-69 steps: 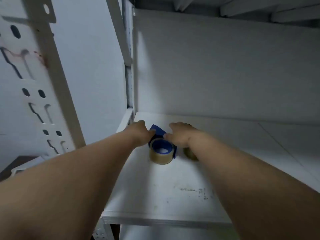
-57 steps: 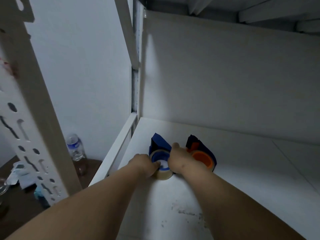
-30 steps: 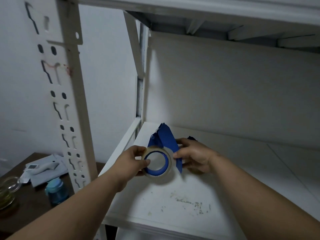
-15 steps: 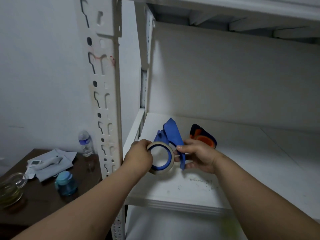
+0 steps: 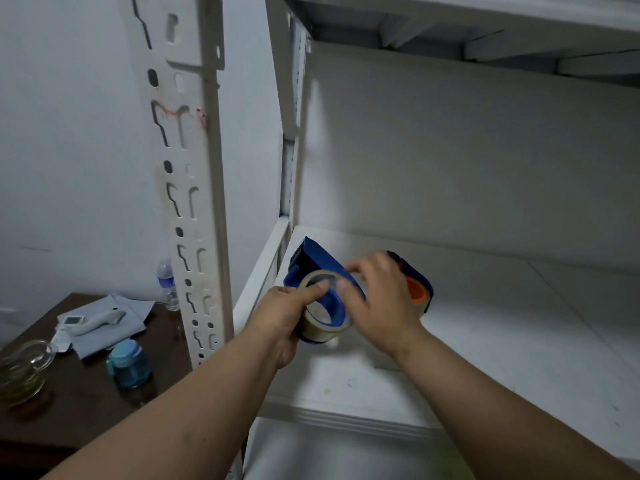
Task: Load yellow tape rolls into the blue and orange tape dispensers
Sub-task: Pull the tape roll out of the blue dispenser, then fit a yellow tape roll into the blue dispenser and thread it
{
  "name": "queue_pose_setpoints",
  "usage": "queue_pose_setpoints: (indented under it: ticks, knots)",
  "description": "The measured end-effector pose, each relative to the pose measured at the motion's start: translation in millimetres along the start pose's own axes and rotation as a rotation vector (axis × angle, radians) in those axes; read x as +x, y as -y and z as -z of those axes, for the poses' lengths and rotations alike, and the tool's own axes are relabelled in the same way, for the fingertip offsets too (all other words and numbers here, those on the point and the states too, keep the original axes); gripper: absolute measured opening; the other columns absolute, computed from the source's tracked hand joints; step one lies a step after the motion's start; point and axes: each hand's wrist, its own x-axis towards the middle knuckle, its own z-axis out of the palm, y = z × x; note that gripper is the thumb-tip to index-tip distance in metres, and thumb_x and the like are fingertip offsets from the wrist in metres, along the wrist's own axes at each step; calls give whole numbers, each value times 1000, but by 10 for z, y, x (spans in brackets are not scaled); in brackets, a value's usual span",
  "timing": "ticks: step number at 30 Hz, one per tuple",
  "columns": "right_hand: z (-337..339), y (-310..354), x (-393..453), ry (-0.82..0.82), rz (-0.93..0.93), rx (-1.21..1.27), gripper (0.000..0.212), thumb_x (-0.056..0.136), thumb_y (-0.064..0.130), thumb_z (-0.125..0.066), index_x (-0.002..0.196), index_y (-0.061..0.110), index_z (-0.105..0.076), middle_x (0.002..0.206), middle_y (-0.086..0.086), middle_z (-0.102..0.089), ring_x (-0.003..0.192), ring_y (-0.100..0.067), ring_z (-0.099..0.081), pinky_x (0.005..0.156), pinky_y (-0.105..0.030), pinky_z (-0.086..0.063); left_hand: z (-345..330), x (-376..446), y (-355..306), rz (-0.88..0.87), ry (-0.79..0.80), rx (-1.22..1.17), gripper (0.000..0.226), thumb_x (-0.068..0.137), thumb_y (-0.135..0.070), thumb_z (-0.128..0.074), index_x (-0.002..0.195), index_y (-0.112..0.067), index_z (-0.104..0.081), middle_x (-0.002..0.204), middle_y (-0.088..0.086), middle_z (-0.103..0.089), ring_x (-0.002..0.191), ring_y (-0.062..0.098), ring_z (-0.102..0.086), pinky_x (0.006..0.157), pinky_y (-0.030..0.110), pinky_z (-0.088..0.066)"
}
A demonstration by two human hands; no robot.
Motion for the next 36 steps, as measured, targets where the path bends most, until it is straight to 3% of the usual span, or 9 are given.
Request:
queue_pose_setpoints:
  ticks: [4,6,9,14,17,24,28,33,36]
  knots:
    - [-31,-78,-119,317,151,-206,31,83,58,-41,71,31,-52,88,17,-40,94,-14,-32,83,-35,-24,-187,41,-84,-8,-2,-102,36,87,-39,-64,101,-7,-74,87,10,-75,77,26,-69,65,36,-52]
    - [9,-175,-52,335,111,-182,33,89,47,-43,61,31,-39,83,14,-39,91,-14,-33,82,-35,-21,-260,85,-86,37,-102,-194,33,93,-20,-51,71,-8,-72,57,5,-70,59,21,-67,62,32,-51]
    - [103,-296,93,351,12,5,35,92,34,-46,60,32,-35,77,12,-36,79,-14,-41,77,-33,-29,-343,165,-36,66,-266,-166,19,91,-1,-46,87,-5,-64,67,11,-69,67,28,-64,58,33,-50]
    - [260,-773,462,151,-212,90,22,92,30,-48,110,18,-56,89,7,-49,73,-12,-49,56,-20,-33,-248,251,-1,-12,-323,14,52,88,16,-37,117,-24,-51,96,18,-64,84,36,-66,71,48,-58]
    - [149,-945,594,286,-223,-104,40,90,29,-45,129,27,-44,113,-5,-55,92,-24,-56,74,-30,-45,-192,251,17,0,-315,173,61,85,16,-48,132,-24,-45,105,19,-59,103,38,-63,90,51,-55]
    - [-346,-945,661,534,-80,-485,58,79,6,-52,135,17,-42,121,-13,-51,107,-29,-52,89,-37,-45,-71,50,95,138,-331,288,67,80,7,-70,137,-14,-42,91,2,-55,90,26,-64,64,31,-57]
    - [-507,-1017,569,639,-79,-634,59,80,16,-49,138,23,-38,141,-9,-39,124,-32,-38,113,-50,-19,-46,-32,146,157,-347,283,57,85,-4,-69,136,-13,-46,100,10,-61,90,24,-62,78,37,-55]
    - [-324,-996,576,458,-147,-432,45,83,26,-45,126,23,-54,120,-11,-55,106,-32,-54,91,-41,-47,-29,-71,142,20,-412,144,54,88,3,-63,138,-8,-47,95,2,-61,93,24,-63,75,33,-53]
    - [-100,-925,510,431,-243,-157,35,85,26,-45,114,17,-63,112,-9,-61,94,-29,-59,79,-37,-53,-171,-105,50,-63,-360,97,54,89,4,-60,139,-9,-44,105,10,-67,101,28,-64,95,42,-50]
